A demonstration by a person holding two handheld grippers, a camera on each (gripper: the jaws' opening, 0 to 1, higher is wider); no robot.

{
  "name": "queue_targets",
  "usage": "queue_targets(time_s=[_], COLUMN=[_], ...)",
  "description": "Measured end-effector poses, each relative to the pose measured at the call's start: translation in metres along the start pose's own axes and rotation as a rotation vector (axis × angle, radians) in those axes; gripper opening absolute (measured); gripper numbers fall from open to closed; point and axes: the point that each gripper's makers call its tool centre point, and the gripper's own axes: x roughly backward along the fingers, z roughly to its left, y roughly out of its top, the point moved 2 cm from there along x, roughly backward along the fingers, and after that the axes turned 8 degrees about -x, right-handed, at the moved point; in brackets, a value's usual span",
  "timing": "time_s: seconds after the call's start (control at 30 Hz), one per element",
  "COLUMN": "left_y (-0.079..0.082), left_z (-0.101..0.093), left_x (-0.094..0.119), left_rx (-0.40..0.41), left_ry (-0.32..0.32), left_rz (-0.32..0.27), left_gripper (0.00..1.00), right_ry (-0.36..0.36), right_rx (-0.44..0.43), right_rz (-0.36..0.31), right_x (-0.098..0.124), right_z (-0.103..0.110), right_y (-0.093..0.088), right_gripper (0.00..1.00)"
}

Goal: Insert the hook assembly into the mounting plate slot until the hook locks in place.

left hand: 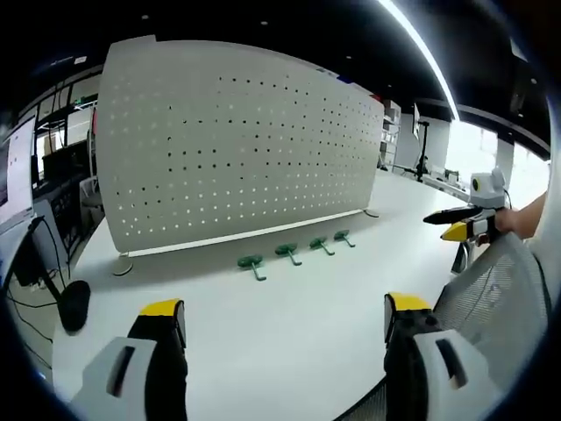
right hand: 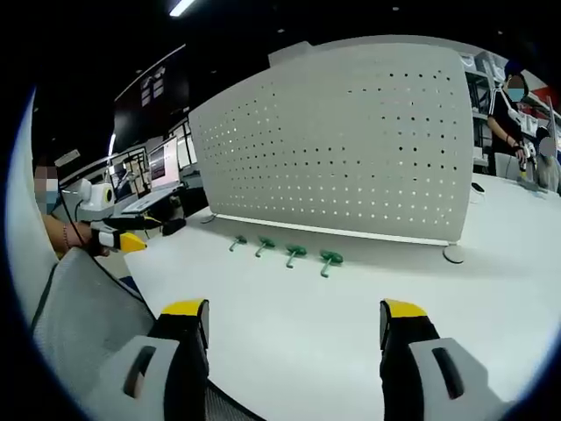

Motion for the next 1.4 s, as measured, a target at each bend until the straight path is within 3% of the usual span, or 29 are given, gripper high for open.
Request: queue_targets(time_s=[1.4], left_y=[0.0004], left_z=[-0.0024], left_x=[0.0001], left_rx=[-0.003], left_ry=[-0.008], left_rz=[0.007], left_gripper=[0.95], right_ry=[0.002], right_rx=[0.005], right_rz=[-0.002], right_x=[0.0006], right_z=[0.0007], right_y=[0.0007], right_gripper=[0.77])
